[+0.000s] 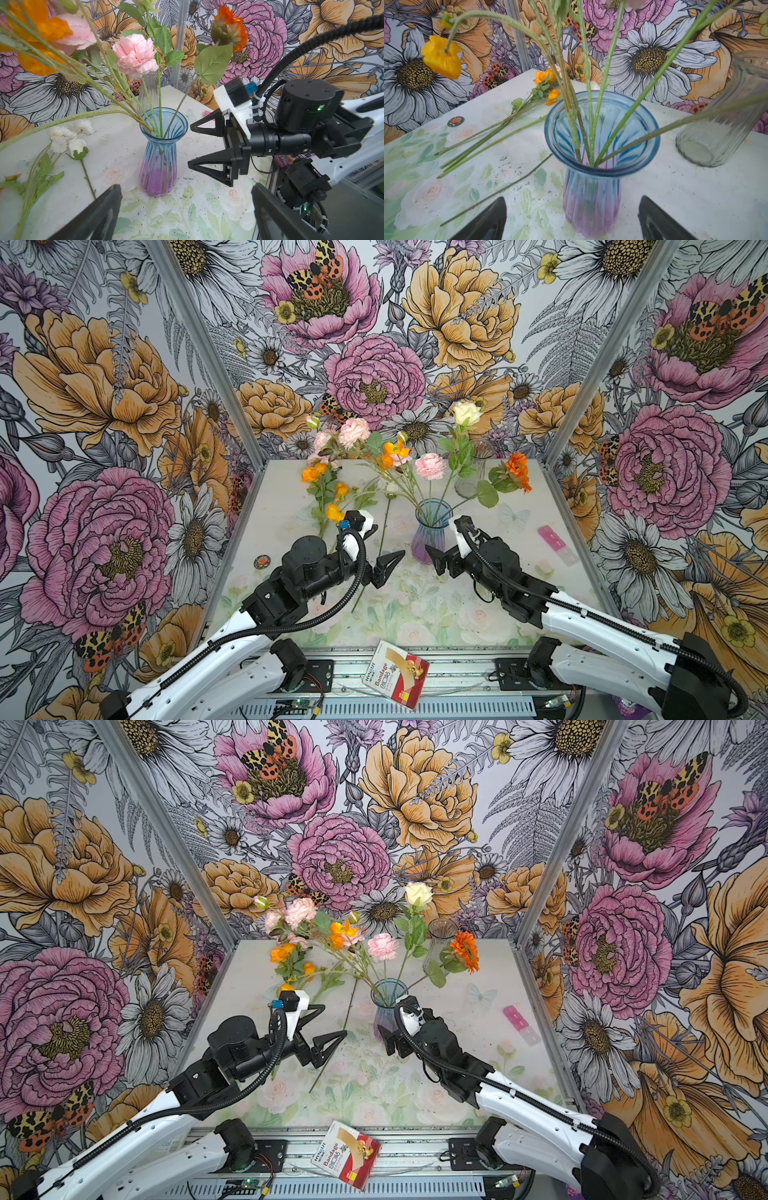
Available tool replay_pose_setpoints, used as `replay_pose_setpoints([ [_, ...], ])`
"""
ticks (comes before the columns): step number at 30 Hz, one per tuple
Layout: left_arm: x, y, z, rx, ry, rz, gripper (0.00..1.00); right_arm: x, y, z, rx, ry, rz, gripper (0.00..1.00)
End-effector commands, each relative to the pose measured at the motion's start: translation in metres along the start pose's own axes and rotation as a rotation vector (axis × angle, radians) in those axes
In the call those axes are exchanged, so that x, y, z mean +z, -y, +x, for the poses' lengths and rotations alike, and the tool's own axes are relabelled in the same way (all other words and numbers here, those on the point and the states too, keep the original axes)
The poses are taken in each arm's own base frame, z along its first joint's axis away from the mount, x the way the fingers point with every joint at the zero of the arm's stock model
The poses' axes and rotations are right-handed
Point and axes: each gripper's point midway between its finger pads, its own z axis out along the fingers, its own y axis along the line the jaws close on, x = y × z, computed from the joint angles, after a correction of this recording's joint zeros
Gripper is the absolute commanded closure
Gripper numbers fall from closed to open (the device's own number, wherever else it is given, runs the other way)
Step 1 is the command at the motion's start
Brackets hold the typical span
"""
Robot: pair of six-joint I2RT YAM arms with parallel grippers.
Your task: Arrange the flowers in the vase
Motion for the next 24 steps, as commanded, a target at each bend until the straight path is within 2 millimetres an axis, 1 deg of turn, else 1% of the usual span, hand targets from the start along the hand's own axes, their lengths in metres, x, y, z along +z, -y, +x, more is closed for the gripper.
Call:
replay_pose_setpoints([
  [1, -0.003, 0.001, -0.006, 0.005, 0.012, 0.008, 0.02, 0.010, 0.007, -0.020, -0.040, 0.100, 0.062, 0.01],
  [4, -0.003, 0.001, -0.005, 0.006, 0.003, 0.005, 0.01, 0.022, 0.009, -0.014, -0.058, 0.124, 0.082, 0.01],
  [9, -0.003, 0.001, -0.004, 0.008, -0.005, 0.004, 0.01, 0.041, 0.011, -0.011, -0.067, 0.184, 0.106, 0.01],
  [16, -0.002, -0.001, -0.001, 0.008, -0.019, -0.002, 0.01, 0.061, 0.025, -0.013, -0.069, 0.248, 0.157, 0.00],
  [20, -0.001, -0.004, 0.003, 0.013, -0.033, -0.016, 0.01, 0.073, 0.029, -0.015, -0.079, 0.257, 0.172, 0.00],
  [24, 0.002, -0.005, 0.005, 0.014, -0.044, -0.015, 0.01, 0.079, 0.032, -0.019, -0.077, 0.298, 0.185, 0.00],
])
